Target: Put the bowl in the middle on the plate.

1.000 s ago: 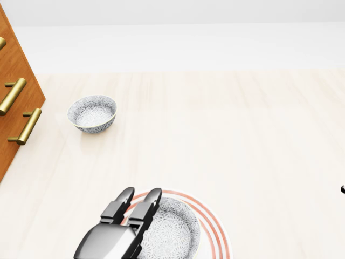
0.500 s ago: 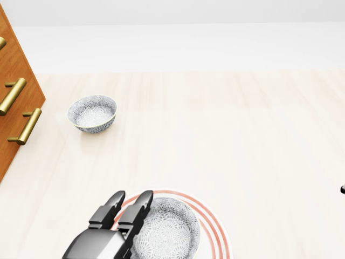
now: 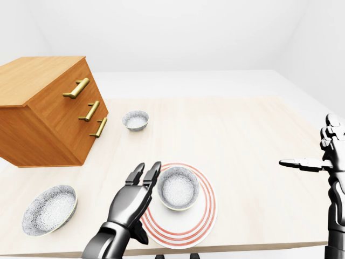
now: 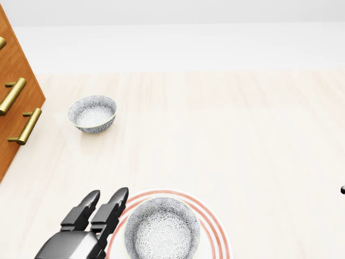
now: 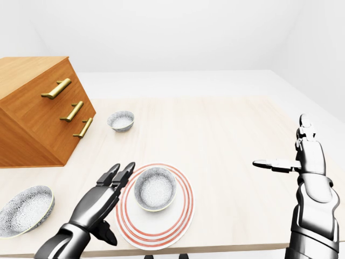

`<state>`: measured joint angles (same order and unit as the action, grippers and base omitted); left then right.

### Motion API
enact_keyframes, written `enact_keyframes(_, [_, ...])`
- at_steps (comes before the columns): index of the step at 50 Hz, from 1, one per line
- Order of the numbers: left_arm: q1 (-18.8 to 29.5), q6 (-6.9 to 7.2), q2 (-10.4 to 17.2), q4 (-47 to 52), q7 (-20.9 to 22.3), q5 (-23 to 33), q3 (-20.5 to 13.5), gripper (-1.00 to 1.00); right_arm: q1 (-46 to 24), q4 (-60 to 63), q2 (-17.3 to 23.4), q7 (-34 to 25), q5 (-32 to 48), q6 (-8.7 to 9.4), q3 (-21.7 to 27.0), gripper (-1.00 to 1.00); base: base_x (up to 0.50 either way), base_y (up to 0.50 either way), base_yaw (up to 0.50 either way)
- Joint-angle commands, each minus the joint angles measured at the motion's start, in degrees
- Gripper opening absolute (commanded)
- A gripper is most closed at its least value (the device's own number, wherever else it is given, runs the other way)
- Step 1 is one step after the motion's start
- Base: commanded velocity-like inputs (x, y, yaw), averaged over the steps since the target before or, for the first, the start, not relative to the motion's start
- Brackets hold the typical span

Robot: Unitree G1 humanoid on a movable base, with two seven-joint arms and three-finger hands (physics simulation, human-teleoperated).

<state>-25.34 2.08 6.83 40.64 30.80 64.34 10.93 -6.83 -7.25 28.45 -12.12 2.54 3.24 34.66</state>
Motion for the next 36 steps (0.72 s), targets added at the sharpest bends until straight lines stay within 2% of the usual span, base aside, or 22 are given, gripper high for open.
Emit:
enact_keyframes(1, [-0.26, -2.52, -1.85, 2.19, 3.41, -1.60, -6.31, 1.00, -0.05, -0.08, -0.01, -0.05, 0.12, -0.03, 0.05, 1.00, 0.00, 0.00, 0.00])
enact_keyframes(3, [-0.02, -3.29, -2.27, 2.03, 3.89, -2.05, -7.96, 1.00, -0.02, -0.10, 0.01, -0.04, 0.12, -0.01, 0.03, 1.00, 0.00, 0.00, 0.00])
enact_keyframes(9, [0.98, -7.08, -3.40, -1.11, 3.29, -4.60, -14.41, 1.00, -0.14, -0.48, 0.09, 0.04, 0.11, -0.21, -0.09, 1.00, 0.00, 0.00, 0.00])
enact_keyframes(10, [1.25, -7.08, -3.69, -1.86, 3.06, -4.89, -15.34, 1.00, 0.01, 0.03, 0.08, -0.06, 0.06, 0.18, 0.00, 1.00, 0.00, 0.00, 0.00])
enact_keyframes(18, [2.45, -7.08, -5.39, -3.88, 4.38, -6.54, -23.16, 1.00, -0.21, -1.30, 0.18, 0.25, 0.16, -1.01, -0.24, 1.00, 0.00, 0.00, 0.00])
enact_keyframes(21, [3.16, -7.08, -5.93, -3.96, 5.47, -7.17, -25.95, 1.00, -0.07, -0.26, 0.16, 0.13, 0.11, -0.09, -0.18, 1.00, 0.00, 0.00, 0.00])
enact_keyframes(24, [4.09, -7.08, -6.06, -5.61, 5.26, -7.77, -28.54, 1.00, -0.10, -0.43, 0.11, 0.12, 0.18, -0.25, -0.15, 1.00, 0.00, 0.00, 0.00])
enact_keyframes(28, [5.13, -7.08, -6.06, -7.05, 4.98, -8.39, -30.77, 1.00, -0.19, -1.01, 0.11, 0.20, 0.23, -0.77, -0.21, 1.00, 0.00, 0.00, 0.00])
enact_keyframes(34, [6.83, -7.08, -6.47, -4.45, 8.16, -11.33, -34.29, 1.00, 0.01, -0.55, 0.03, 0.12, 0.23, -0.52, -0.15, 1.00, 0.00, 0.00, 0.00])
enact_keyframes(36, [6.88, -7.08, -6.52, -4.43, 8.24, -11.33, -34.38, 1.00, 0.00, -0.58, 0.02, 0.12, 0.23, -0.55, -0.15, 1.00, 0.00, 0.00, 0.00])
